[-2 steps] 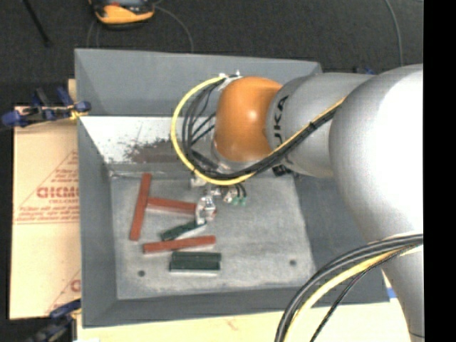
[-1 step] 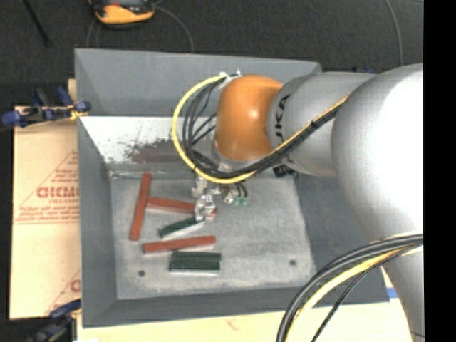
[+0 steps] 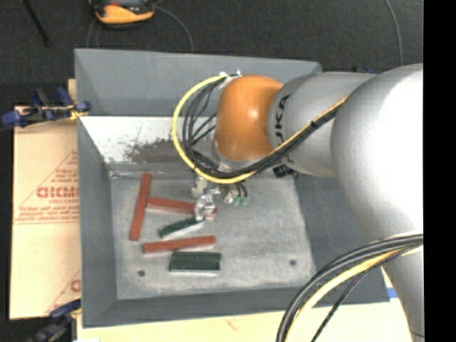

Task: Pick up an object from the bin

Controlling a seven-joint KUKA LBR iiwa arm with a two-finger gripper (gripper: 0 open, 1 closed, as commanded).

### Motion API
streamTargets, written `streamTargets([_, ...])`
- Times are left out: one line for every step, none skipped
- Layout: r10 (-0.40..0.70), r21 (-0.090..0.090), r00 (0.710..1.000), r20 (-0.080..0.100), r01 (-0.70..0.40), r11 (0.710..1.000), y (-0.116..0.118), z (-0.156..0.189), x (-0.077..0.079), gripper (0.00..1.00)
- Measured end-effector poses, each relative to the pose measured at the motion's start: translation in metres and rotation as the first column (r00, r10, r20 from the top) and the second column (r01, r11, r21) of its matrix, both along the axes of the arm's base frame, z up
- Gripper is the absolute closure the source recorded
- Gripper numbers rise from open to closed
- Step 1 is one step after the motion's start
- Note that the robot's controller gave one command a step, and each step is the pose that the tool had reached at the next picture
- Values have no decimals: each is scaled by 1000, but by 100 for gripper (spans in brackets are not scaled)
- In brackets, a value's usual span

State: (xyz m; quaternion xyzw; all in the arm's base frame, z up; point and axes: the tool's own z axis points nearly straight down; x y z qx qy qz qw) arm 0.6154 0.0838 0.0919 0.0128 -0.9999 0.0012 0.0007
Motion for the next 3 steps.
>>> streamTargets([-1,0,1000,0,1,1000,0,0,0,100])
streamTargets([-1,0,1000,0,1,1000,0,0,0,100])
streamTargets([-2,0,1000,0,2,1000,0,0,0,100])
